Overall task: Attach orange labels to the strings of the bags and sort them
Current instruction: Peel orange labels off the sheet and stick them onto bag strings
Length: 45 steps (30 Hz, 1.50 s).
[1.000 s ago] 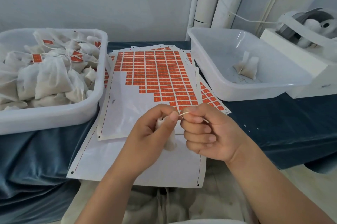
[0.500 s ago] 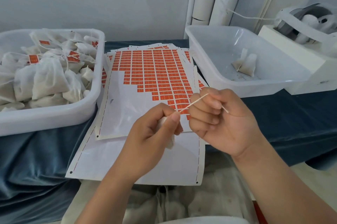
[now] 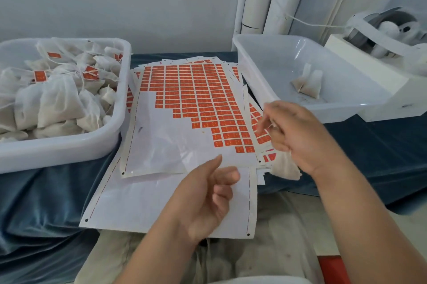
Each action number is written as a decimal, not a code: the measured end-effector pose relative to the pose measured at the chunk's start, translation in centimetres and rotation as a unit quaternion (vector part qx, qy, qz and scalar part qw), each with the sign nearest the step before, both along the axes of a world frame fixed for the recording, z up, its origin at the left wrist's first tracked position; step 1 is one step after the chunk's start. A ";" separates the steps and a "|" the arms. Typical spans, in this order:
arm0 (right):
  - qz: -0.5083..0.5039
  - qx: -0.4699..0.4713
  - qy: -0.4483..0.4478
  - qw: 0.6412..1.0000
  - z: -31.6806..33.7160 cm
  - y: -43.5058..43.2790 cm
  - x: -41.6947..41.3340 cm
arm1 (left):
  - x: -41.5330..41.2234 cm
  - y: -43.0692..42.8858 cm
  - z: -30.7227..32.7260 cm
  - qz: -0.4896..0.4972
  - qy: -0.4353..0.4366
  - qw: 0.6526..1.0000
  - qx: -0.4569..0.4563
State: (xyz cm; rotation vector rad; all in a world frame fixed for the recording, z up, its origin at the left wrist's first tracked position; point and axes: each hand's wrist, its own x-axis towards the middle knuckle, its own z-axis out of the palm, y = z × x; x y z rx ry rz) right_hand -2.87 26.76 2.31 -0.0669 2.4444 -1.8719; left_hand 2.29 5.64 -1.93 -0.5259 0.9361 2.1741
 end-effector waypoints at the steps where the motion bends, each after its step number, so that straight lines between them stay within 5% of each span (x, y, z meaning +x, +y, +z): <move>1: -0.023 0.082 -0.019 0.996 -0.7 -0.3 -0.2 | 0.4 0.5 0.1 0.024 -0.025 0.998 0.045; 4: -0.037 0.212 -0.033 0.976 -2.8 -0.8 -0.9 | 1.3 1.2 0.3 0.067 -0.058 0.990 0.111; 11: -0.009 0.245 -0.035 0.969 -4.1 -0.3 -1.8 | 1.7 2.2 -0.5 0.096 -0.042 0.988 0.111; 18: 0.005 0.240 -0.019 0.971 -4.1 -0.2 -1.8 | -1.9 2.3 -0.3 0.087 0.121 0.985 -0.086; 28: 0.006 0.251 0.038 0.967 -3.5 -0.8 -1.0 | -2.4 2.8 -1.0 0.219 0.016 0.973 0.074; 37: 0.038 0.371 0.111 0.921 -1.6 -2.3 1.3 | -0.5 2.6 -2.6 0.215 0.189 0.958 0.016; 45: 0.064 0.385 0.119 0.913 -1.7 -2.7 1.5 | 0.2 2.5 -2.9 0.202 0.249 0.943 -0.084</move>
